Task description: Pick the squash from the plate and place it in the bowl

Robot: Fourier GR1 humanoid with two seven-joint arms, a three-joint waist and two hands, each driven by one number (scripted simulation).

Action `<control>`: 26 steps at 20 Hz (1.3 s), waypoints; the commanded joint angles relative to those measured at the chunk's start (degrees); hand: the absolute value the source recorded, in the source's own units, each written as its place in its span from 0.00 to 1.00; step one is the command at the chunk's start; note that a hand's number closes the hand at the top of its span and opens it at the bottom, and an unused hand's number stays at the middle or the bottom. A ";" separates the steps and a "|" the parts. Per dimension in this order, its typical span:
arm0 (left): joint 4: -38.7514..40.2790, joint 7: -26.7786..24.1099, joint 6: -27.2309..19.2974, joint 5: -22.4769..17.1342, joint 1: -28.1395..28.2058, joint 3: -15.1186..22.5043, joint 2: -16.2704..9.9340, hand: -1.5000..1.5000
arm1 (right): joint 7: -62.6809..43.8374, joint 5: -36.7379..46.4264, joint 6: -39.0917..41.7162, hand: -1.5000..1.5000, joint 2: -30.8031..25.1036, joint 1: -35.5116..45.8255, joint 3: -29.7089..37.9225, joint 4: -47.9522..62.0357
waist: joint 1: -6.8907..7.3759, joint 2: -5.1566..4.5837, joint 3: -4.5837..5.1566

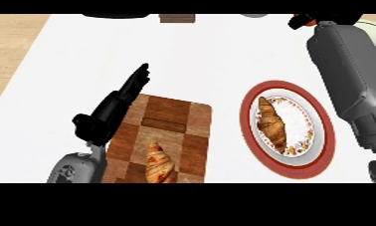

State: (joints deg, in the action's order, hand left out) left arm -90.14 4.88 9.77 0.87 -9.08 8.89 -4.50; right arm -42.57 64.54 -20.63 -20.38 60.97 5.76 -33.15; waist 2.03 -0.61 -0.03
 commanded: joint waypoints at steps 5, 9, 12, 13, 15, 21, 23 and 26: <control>-0.03 -2.00 -0.16 1.49 1.87 1.15 0.78 0.50 | 3.47 -0.96 -9.65 1.00 -5.78 1.28 5.45 8.92 | -0.15 -0.15 -0.01; 0.46 -4.22 0.41 1.83 4.27 1.19 0.40 0.50 | 1.79 3.12 -9.07 1.00 -8.68 1.90 3.25 12.60 | -0.17 -0.05 0.02; -0.76 -1.57 -0.28 1.72 2.37 0.64 0.57 0.50 | 2.20 6.09 -13.96 1.00 -11.96 -0.65 2.34 15.79 | 0.49 -0.51 -0.04; -3.01 -2.67 1.45 0.41 5.56 0.27 -0.84 0.50 | 2.39 6.06 -14.55 1.00 -12.29 -0.71 2.59 16.42 | 0.60 -0.30 -0.04; -0.48 -0.59 2.07 -0.88 0.54 -1.32 -0.76 0.50 | 7.33 4.68 -14.17 1.00 -16.89 -0.58 4.10 17.82 | 0.40 -0.65 -0.09; -1.28 0.31 1.46 -0.39 0.14 -1.29 -0.41 0.50 | 10.99 -2.24 -5.15 1.00 -16.67 -1.73 10.03 24.09 | 0.43 -0.64 -0.17; -0.29 -2.76 2.08 -0.05 2.20 -0.17 -0.01 0.50 | 13.60 -5.91 -2.45 1.00 -18.03 -2.46 13.48 25.29 | 0.66 -0.87 -0.22; -2.99 -0.72 2.28 -0.21 3.03 -0.68 -1.24 0.50 | 19.48 -10.68 1.10 0.00 -20.71 -3.22 17.86 25.31 | 1.05 -0.73 -0.30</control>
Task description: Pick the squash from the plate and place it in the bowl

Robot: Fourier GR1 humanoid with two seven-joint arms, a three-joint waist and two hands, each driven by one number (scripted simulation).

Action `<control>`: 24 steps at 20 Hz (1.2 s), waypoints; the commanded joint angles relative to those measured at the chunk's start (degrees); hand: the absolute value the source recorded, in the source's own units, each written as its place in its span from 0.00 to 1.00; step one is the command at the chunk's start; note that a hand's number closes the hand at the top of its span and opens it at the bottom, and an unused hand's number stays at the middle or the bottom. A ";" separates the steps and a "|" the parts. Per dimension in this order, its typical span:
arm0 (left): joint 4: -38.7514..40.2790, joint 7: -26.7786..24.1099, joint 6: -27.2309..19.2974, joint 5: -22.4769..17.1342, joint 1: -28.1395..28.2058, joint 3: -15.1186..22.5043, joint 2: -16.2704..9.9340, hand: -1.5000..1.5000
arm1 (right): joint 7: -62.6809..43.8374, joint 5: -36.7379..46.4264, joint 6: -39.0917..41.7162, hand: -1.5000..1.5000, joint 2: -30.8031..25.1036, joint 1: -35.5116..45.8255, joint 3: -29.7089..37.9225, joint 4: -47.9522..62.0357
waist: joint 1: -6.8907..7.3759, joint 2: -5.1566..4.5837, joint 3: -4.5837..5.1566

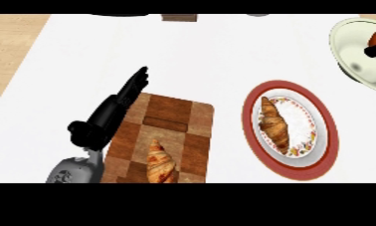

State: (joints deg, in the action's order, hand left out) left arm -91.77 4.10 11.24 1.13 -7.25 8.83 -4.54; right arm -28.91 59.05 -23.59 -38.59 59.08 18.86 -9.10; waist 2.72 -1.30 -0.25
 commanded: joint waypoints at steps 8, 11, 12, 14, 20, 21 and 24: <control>2.09 -1.17 1.01 -0.80 -2.30 -2.11 -0.80 0.50 | 16.76 -8.86 -3.38 0.00 -3.04 -4.39 8.26 -2.43 | 0.11 -0.16 -0.01; 1.68 -0.46 0.01 0.26 -1.42 -0.61 0.43 0.50 | 15.62 -11.09 -9.92 0.00 -2.76 -3.94 10.89 -4.14 | 0.09 0.01 0.00; 0.27 0.00 0.47 -0.30 -0.57 -1.41 -0.64 0.50 | 17.17 -12.92 -10.05 0.00 -4.85 -4.32 12.78 -4.82 | 0.06 0.12 -0.03; -0.52 0.64 -1.17 1.44 -0.10 0.59 1.08 0.50 | 18.47 -15.34 -13.40 0.00 -5.20 -5.26 15.29 -6.05 | -0.45 0.34 -0.05; -0.07 1.54 -0.53 -0.23 -1.09 -2.26 -0.18 0.50 | 24.93 -23.84 -14.32 0.00 -6.80 -11.99 22.89 -6.86 | -1.65 0.75 0.04; 1.18 -0.77 -1.25 0.93 -0.33 -1.57 0.60 0.50 | 25.39 -25.13 -11.71 0.00 -9.10 -12.43 23.98 -6.75 | -1.83 0.75 0.06; -1.13 -0.02 -1.31 0.84 1.84 -0.57 1.23 0.50 | 30.25 -30.32 -12.87 0.00 -8.17 -17.55 28.03 -9.83 | -2.68 1.24 0.12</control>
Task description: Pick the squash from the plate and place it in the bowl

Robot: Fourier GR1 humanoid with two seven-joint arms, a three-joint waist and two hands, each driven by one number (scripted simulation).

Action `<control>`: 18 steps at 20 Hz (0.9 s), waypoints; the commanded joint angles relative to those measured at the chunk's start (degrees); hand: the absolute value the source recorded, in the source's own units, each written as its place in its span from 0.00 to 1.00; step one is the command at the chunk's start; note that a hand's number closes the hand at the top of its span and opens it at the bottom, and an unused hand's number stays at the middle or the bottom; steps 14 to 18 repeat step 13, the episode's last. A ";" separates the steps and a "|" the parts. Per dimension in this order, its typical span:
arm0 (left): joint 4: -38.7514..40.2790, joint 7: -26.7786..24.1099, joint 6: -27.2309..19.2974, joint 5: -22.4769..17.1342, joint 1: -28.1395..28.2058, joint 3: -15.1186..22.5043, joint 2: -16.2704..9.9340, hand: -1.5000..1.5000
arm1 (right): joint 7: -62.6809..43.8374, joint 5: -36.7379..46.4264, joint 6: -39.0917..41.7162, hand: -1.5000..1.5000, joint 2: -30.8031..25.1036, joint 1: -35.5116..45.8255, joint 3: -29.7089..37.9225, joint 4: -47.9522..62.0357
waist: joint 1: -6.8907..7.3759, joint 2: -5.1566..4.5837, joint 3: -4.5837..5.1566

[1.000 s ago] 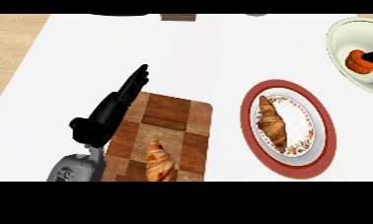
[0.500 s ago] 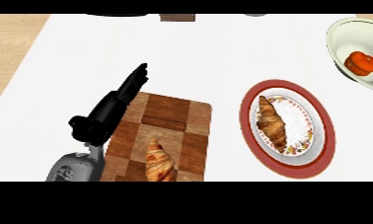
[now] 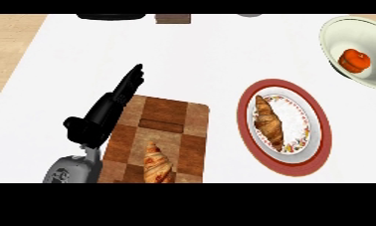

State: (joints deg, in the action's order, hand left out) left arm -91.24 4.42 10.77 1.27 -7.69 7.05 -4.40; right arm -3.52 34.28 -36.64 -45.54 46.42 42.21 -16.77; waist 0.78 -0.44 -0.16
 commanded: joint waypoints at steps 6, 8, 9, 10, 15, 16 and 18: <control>-1.21 0.81 -1.63 2.42 2.13 2.11 1.66 0.50 | 14.68 -14.97 5.10 0.00 -0.68 -16.72 11.17 -7.64 | -1.71 0.62 0.09; -3.16 3.95 -2.42 1.42 1.39 0.87 1.90 0.50 | 13.29 -16.23 8.25 0.00 -1.40 -19.94 10.39 -10.14 | -1.42 0.65 0.16; -2.73 0.79 -0.63 1.03 2.50 0.42 0.53 0.50 | 14.21 -17.72 11.16 0.00 -1.57 -22.69 11.41 -10.22 | -1.55 0.67 0.17; -2.90 0.45 0.28 0.01 4.00 -0.27 -0.18 0.50 | 12.99 -17.89 14.65 0.00 -3.41 -24.72 11.09 -11.95 | -1.84 0.79 0.22; -1.32 2.08 2.08 -2.55 0.56 -3.38 -1.55 0.50 | 14.55 -22.16 18.13 0.00 -1.21 -28.88 12.48 -15.60 | -1.56 0.64 0.21; -1.32 2.08 2.08 -2.55 0.56 -3.38 -1.55 0.50 | 14.55 -22.16 18.13 0.00 -1.21 -28.88 12.48 -15.60 | -1.56 0.64 0.21; -1.32 2.08 2.08 -2.55 0.56 -3.38 -1.55 0.50 | 14.55 -22.16 18.13 0.00 -1.21 -28.88 12.48 -15.60 | -1.56 0.64 0.21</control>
